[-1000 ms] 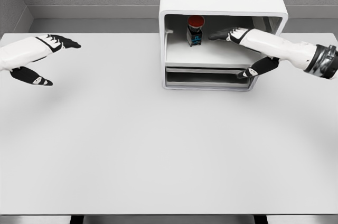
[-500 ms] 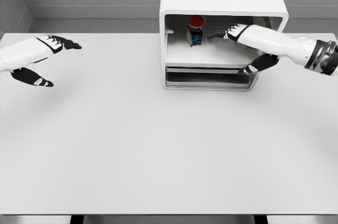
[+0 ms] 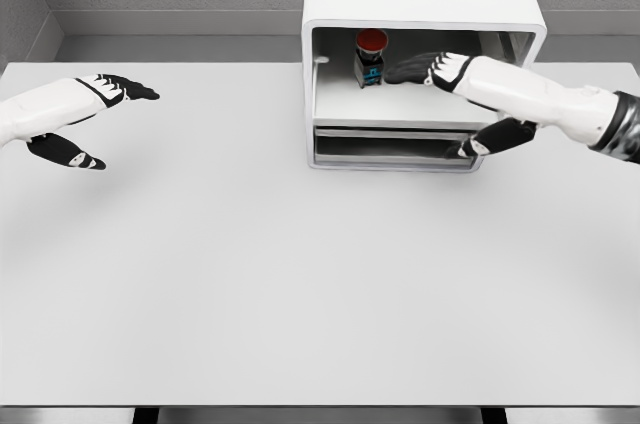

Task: Slide open multi-storey tabletop storage cabinets and put open load switch and slide close multi-storey tabletop storage cabinets

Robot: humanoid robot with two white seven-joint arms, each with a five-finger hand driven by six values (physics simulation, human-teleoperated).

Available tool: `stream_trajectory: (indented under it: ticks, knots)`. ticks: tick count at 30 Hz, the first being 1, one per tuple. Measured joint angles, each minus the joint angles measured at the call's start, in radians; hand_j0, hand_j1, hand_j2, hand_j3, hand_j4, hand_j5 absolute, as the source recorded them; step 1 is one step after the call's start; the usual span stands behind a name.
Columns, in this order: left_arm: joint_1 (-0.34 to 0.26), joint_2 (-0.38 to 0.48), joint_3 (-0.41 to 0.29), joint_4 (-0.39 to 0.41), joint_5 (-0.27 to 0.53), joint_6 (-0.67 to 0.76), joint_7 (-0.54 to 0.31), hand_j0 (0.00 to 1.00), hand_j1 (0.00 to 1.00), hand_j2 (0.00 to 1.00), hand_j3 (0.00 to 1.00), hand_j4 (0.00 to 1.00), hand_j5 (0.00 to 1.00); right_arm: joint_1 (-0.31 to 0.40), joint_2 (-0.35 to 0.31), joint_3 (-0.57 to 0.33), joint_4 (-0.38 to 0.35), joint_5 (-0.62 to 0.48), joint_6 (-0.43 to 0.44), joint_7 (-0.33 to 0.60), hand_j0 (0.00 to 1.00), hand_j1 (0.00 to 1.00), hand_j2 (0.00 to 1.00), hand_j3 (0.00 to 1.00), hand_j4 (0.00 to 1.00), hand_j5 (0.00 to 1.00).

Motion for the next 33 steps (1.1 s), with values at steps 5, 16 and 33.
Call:
stream_trajectory:
  ticks: [5,16,33]
  knots:
    - [0.0,-0.001,0.0,0.0,-0.001,0.0,0.0,1.0,1.0,1.0,1.0,1.0,1.0,0.035,-0.062,-0.003,-0.044,-0.012,-0.002,-0.007,1.0,1.0,1.0,1.0,1.0,1.0]
    - [0.0,-0.001,0.0,0.001,-0.001,0.0,-0.001,1.0,1.0,1.0,1.0,1.0,1.0,0.04,-0.124,-0.009,-0.1,-0.019,-0.002,-0.053,0.82,0.82,0.82,0.82,0.82,0.82]
    - [0.0,-0.002,0.001,0.001,-0.001,0.0,-0.001,1.0,1.0,1.0,1.0,1.0,1.0,-0.021,-0.084,0.141,-0.13,-0.003,-0.002,-0.078,0.76,0.76,0.76,0.76,0.76,0.76]
